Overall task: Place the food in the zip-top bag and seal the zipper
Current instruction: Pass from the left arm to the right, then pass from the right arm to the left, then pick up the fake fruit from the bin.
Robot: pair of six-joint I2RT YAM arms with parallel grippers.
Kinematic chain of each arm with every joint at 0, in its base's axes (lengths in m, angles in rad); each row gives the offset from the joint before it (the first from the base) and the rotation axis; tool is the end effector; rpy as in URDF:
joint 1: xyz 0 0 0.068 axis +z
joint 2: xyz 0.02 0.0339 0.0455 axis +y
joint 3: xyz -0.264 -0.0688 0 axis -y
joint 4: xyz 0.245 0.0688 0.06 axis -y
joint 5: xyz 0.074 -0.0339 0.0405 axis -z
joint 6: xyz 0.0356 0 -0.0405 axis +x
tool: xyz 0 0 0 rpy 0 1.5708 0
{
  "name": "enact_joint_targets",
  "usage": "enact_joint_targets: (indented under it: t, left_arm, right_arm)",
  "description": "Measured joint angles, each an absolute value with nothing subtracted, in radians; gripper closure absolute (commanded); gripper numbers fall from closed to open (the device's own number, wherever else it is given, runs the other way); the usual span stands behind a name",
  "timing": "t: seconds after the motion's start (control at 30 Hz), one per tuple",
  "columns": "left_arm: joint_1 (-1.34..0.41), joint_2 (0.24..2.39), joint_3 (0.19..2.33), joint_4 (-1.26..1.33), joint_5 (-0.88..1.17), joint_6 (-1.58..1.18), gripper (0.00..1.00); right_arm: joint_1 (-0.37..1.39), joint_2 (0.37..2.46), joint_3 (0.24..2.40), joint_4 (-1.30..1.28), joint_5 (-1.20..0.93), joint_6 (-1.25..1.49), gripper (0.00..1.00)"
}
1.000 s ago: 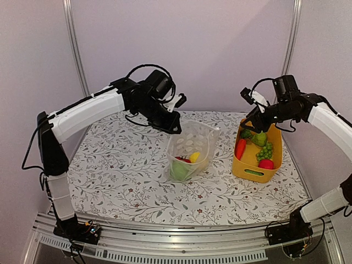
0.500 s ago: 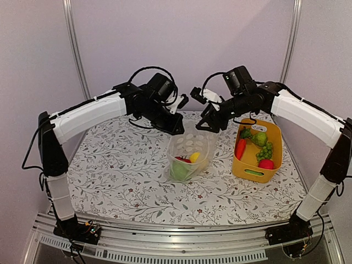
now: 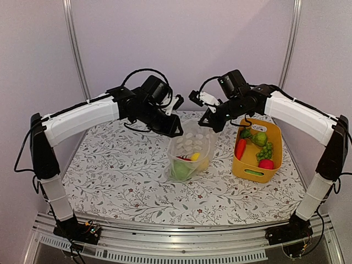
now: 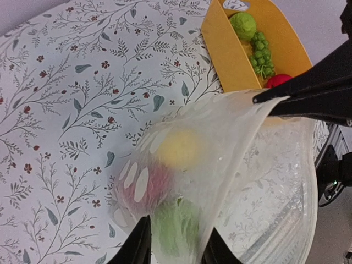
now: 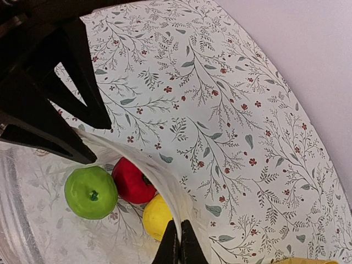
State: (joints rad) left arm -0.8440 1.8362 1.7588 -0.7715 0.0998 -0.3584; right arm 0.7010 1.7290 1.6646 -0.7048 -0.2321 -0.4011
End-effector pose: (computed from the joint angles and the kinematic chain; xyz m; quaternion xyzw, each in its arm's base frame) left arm 0.2701 -0.3091 0.3270 0.2417 0.9028 -0.2380 0.2645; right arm 0.2912 0.2565 0.3427 -0.5173 0.7555 0.1633 0.3673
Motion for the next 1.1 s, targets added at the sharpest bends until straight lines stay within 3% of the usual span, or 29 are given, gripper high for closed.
enact_joint_targets:
  t: [0.33,0.67,0.83,1.1]
  left_arm:
    - [-0.877,1.816,1.729,-0.783,0.049,-0.376,1.00]
    - [-0.878,1.814,1.746,-0.806,0.014,-0.339,1.00]
    - [-0.870,1.814,1.751,-0.804,0.027,-0.313,1.00]
    - [-0.825,1.813,1.737,-0.752,0.128,-0.262,1.00]
  right_arm:
    - [0.701,1.729,1.677,-0.699,-0.211,-0.362,0.98]
    - [0.697,1.716,1.678,-0.743,-0.279,-0.363,0.48]
    - [0.643,1.642,1.675,-0.800,-0.349,-0.368,0.40]
    - [0.356,1.445,1.523,-0.791,-0.376,-0.378,0.39]
